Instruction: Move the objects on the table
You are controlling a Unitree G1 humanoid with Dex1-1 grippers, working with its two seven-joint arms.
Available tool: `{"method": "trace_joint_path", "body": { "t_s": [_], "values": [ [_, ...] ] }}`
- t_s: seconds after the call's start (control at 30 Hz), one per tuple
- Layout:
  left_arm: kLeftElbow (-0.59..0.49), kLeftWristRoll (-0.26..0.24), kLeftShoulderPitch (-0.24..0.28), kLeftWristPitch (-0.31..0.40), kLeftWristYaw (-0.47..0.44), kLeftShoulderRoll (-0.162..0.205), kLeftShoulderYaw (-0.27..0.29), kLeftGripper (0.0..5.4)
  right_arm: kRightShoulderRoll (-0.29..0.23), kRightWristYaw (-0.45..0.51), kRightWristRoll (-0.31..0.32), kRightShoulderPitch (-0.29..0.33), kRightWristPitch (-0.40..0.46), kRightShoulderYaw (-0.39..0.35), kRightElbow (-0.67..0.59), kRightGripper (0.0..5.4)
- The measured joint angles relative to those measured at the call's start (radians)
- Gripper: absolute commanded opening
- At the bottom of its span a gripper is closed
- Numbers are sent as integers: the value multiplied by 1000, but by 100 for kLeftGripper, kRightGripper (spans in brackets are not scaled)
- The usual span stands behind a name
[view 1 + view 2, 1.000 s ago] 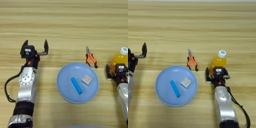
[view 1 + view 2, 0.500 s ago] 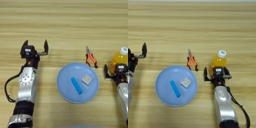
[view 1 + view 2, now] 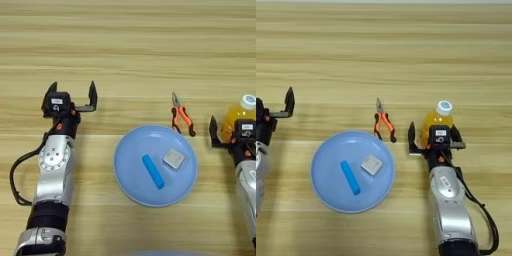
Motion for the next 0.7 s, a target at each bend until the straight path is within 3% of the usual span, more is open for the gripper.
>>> {"method": "trace_joint_path", "body": {
  "t_s": [0.17, 0.43, 0.7],
  "values": [
    [7, 0, -1, -1, -3, 4, 0, 540, -6, -30, -26, 4, -60, -7, -37, 536],
    [7, 0, -1, -1, -5, 8, -1, 540, -9, -40, -29, 7, -67, -15, -50, 536],
    [7, 1, -1, -1, 0, 8, -2, 540, -14, -11, -21, 22, -131, -8, -172, 536]
  ]
}}
